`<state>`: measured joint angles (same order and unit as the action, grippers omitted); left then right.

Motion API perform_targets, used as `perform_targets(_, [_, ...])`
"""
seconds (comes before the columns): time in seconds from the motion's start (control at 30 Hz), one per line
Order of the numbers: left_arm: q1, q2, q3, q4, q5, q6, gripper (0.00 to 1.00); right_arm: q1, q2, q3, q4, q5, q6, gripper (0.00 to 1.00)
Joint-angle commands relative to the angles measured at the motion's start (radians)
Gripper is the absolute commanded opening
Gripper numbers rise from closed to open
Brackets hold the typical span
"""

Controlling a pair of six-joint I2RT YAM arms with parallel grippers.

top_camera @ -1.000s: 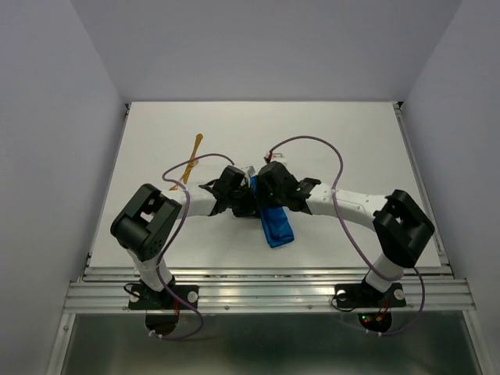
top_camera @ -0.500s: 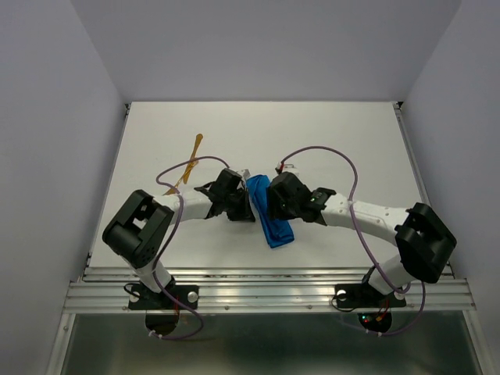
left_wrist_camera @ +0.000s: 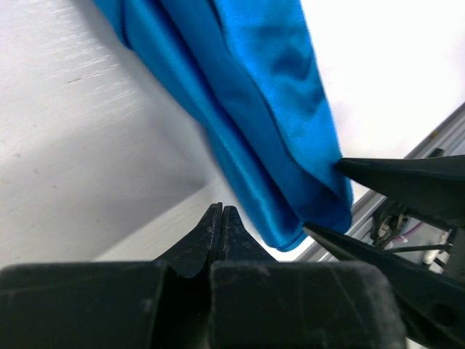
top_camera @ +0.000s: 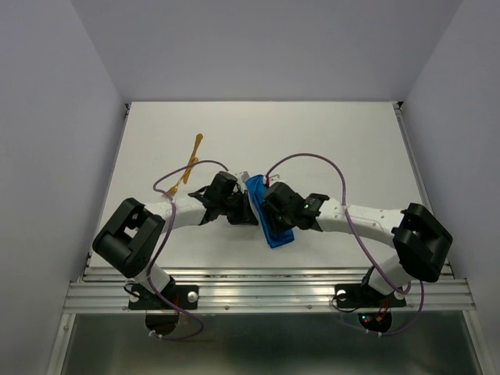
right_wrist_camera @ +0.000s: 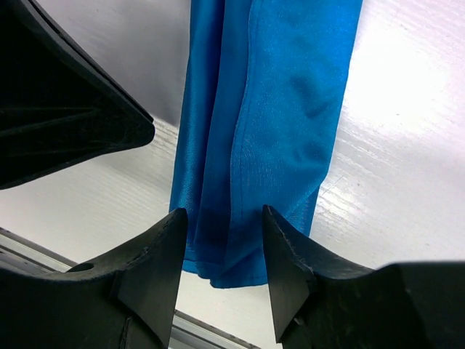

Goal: Fold the napkin into a case and place the utensils inside
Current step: Smooth out the smaller rectangle-folded napkin at the center of the board.

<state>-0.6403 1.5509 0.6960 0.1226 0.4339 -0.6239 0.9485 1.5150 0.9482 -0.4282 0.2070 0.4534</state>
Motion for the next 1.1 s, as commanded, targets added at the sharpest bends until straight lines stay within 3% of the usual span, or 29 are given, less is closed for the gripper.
perform_targets(0.0, [-0.005, 0.001, -0.001, 0.066, 0.051, -0.016, 0.0, 0.032, 0.033, 0.04, -0.024, 0.045, -0.045, 0.5])
perform_targets(0.5, [-0.032, 0.061, -0.016, 0.114, 0.071, -0.034, 0.0, 0.073, 0.105, 0.055, -0.041, 0.118, -0.035, 0.48])
perform_targets(0.6, [-0.032, 0.06, -0.021, 0.121, 0.072, -0.037, 0.0, 0.073, 0.111, 0.047, -0.037, 0.115, -0.025, 0.37])
perform_targets(0.83, [-0.032, 0.055, -0.035, 0.135, 0.075, -0.043, 0.0, 0.073, 0.1, 0.038, -0.029, 0.118, -0.009, 0.02])
perform_targets(1.07, [-0.036, 0.058, -0.044, 0.147, 0.074, -0.051, 0.0, 0.073, 0.067, 0.055, -0.018, 0.117, -0.009, 0.01])
